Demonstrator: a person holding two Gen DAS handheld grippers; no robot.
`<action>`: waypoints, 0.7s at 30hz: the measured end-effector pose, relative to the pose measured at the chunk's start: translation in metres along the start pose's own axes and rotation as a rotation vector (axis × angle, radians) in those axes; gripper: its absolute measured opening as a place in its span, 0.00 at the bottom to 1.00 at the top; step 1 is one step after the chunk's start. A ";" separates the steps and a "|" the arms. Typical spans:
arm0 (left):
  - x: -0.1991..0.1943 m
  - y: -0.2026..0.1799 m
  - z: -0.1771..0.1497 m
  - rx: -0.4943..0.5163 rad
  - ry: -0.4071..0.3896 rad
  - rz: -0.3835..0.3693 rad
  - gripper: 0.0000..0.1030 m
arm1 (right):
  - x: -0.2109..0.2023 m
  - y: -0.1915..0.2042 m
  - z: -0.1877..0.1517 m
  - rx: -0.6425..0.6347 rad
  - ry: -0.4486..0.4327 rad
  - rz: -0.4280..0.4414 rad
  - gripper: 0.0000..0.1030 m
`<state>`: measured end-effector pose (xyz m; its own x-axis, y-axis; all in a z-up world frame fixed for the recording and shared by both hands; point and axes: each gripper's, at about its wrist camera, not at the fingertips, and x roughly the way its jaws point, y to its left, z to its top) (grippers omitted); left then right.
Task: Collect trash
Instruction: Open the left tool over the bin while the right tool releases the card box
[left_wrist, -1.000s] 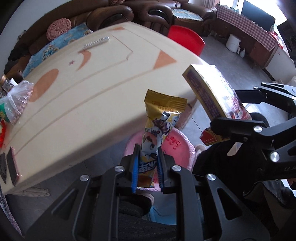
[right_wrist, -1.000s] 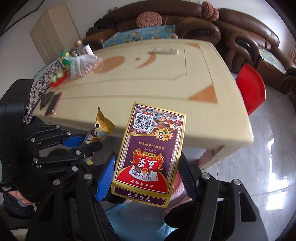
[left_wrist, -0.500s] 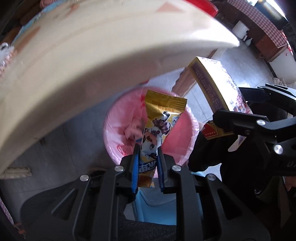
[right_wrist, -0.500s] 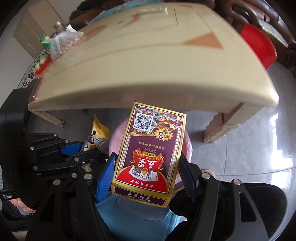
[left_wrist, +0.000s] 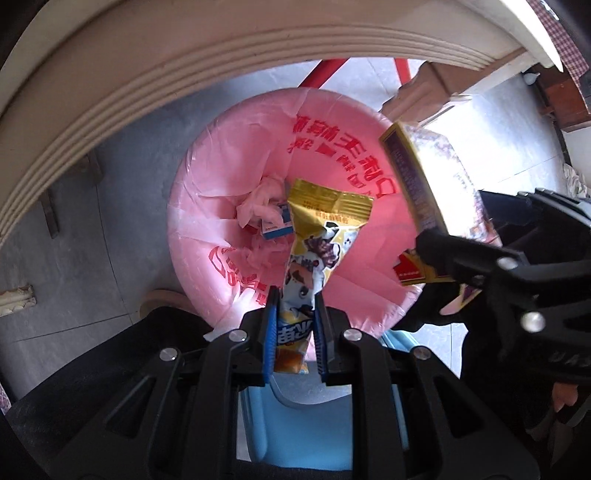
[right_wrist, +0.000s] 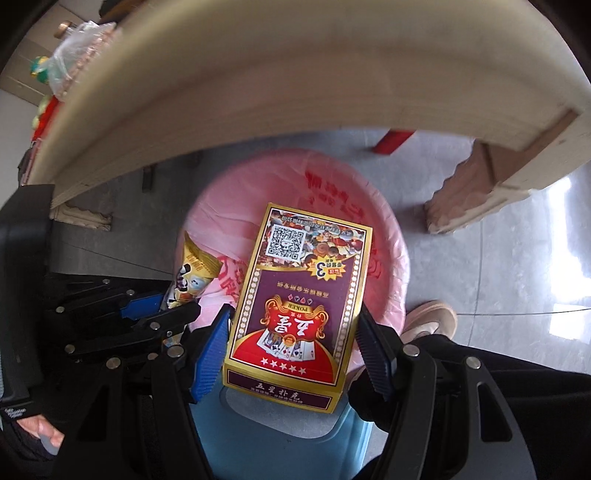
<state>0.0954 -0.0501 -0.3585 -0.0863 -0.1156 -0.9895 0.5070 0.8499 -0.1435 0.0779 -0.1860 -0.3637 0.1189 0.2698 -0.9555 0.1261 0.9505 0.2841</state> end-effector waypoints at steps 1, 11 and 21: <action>0.004 0.001 0.002 -0.007 0.009 -0.005 0.17 | 0.008 -0.001 0.002 -0.001 0.013 -0.001 0.62; 0.046 0.017 0.019 -0.080 0.083 -0.022 0.17 | 0.057 -0.014 0.010 0.009 0.090 -0.010 0.62; 0.058 0.026 0.027 -0.130 0.078 0.002 0.27 | 0.071 -0.023 0.017 0.059 0.088 0.052 0.67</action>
<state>0.1264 -0.0488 -0.4199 -0.1541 -0.0781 -0.9850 0.3927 0.9099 -0.1336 0.1005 -0.1911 -0.4364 0.0402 0.3334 -0.9419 0.1804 0.9248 0.3350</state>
